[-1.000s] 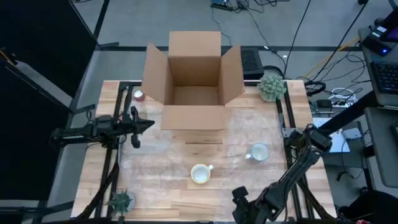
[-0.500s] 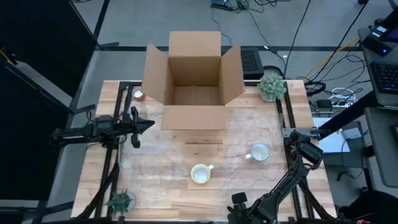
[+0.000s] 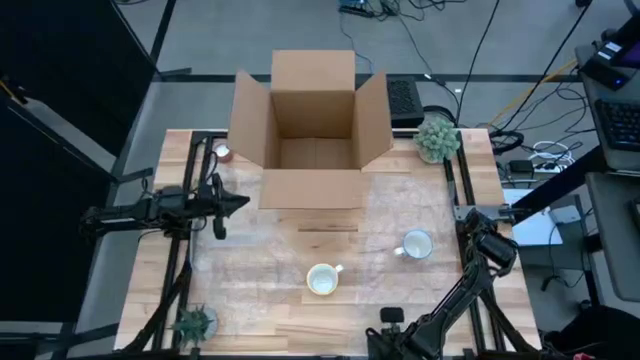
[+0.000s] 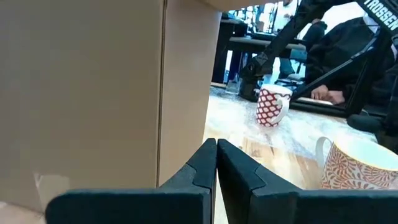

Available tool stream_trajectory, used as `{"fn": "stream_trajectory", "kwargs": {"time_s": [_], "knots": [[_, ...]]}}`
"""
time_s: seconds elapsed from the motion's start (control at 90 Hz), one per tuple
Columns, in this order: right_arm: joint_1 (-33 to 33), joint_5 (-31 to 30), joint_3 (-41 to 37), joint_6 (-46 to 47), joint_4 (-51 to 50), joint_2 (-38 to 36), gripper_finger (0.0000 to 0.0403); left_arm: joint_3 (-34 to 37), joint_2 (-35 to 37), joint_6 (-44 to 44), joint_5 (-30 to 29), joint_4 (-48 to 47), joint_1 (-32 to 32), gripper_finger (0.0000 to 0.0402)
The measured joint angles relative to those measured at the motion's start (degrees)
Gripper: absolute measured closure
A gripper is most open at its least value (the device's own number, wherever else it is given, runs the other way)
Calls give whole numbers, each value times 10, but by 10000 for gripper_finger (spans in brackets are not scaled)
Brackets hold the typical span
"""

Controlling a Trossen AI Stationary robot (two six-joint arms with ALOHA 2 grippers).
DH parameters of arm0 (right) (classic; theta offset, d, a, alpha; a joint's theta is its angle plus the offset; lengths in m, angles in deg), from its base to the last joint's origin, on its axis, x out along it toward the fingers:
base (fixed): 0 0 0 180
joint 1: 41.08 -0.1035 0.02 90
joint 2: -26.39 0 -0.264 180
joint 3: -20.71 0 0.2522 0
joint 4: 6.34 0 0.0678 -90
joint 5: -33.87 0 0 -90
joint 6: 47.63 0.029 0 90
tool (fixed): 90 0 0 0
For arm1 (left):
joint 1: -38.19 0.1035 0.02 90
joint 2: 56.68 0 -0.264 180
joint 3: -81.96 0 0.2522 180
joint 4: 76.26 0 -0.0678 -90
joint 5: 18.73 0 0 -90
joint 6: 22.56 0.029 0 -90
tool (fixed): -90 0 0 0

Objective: Wrap mug
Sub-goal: Wrap the red mug with the bubble wrap

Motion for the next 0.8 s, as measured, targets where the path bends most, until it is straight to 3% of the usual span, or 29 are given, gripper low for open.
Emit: {"fn": "stream_trajectory", "kwargs": {"time_s": [0.289, 0.8], "knots": [[1, 12, -1, 31, -63, -94, 401, 0, 0, 0, 0, 0, 0, 402], [63, -34, 0, 76, -386, -241, 402, 0, 0, 0, 0, 3, 0, 402]]}}
